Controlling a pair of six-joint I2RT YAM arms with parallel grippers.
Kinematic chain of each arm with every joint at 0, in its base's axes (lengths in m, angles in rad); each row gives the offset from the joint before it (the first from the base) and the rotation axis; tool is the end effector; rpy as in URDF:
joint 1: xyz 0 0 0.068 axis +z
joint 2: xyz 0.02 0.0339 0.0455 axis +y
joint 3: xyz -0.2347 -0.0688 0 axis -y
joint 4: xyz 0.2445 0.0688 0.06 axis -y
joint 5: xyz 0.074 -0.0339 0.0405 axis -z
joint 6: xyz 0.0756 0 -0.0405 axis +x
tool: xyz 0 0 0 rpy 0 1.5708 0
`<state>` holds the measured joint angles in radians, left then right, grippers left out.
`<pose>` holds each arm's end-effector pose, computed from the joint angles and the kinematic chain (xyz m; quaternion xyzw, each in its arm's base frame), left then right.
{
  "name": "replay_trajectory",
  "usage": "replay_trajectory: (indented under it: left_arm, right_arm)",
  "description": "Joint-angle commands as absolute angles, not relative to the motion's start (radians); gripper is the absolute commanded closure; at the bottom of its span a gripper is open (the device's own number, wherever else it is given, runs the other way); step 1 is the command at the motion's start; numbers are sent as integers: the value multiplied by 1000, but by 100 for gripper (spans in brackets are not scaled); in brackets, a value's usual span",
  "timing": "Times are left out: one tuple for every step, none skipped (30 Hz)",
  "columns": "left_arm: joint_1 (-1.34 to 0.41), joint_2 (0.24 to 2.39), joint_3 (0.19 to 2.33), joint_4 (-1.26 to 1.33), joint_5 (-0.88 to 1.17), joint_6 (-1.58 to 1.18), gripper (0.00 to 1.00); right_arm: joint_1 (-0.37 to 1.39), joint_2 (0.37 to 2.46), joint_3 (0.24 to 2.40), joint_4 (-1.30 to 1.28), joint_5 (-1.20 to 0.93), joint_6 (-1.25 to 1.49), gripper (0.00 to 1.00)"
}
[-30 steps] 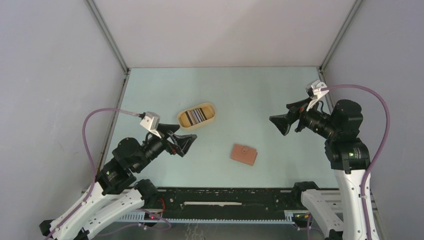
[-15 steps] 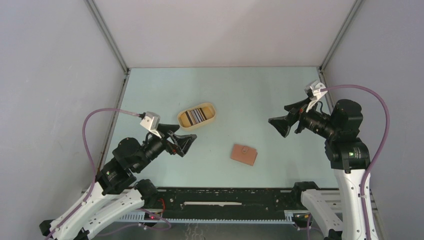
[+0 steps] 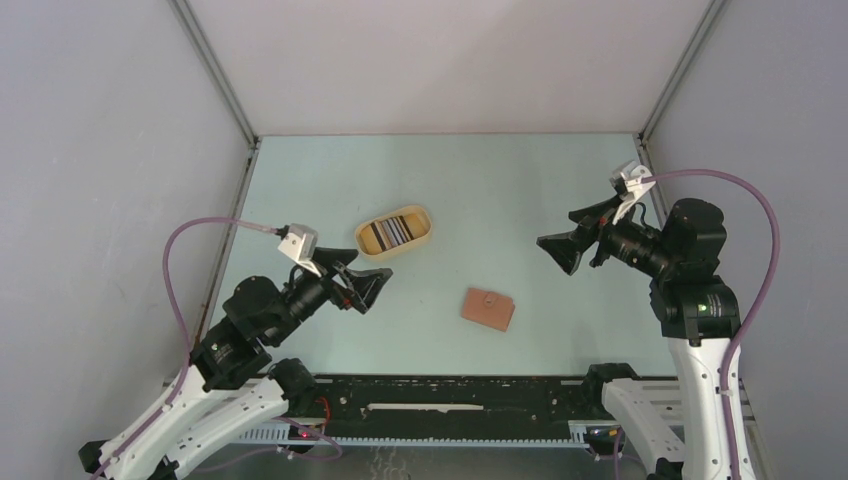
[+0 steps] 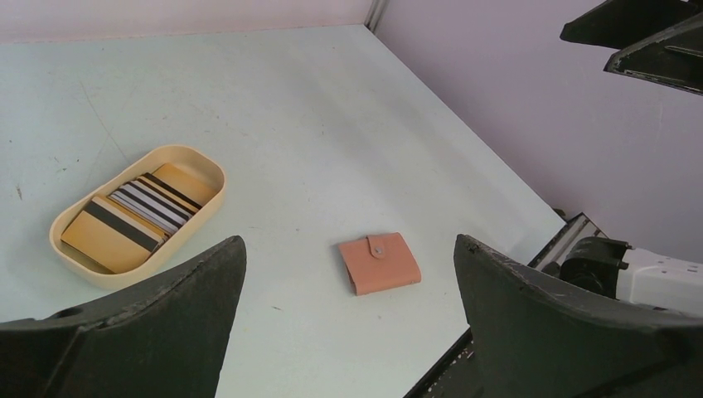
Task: Put the credit cards into the card holder
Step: Reset both arms
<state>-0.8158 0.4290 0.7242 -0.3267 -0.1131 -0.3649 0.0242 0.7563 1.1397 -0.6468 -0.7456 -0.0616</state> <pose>0.1241 -0.1195 0.3350 0.1219 0.7077 -0.3530 0.5998 0.1774 0.0556 0.3879 -0.2530 0.7291 0.2785 0.5717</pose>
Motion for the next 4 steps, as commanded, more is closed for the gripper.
replay_trajectory:
  left_arm:
    - [-811, 420, 742, -311, -132, -340, 0]
    - [-811, 420, 741, -310, -133, -340, 0]
    - [-811, 421, 740, -309, -133, -341, 0]
    - [-811, 421, 737, -307, -132, -339, 0]
  right_arm:
    - [15, 758, 1177, -638, -771, -69, 0]
    - [15, 758, 1177, -639, -769, -70, 0]
    - [15, 759, 1177, -639, -767, -73, 0]
    - [14, 759, 1177, -640, -766, -75, 0]
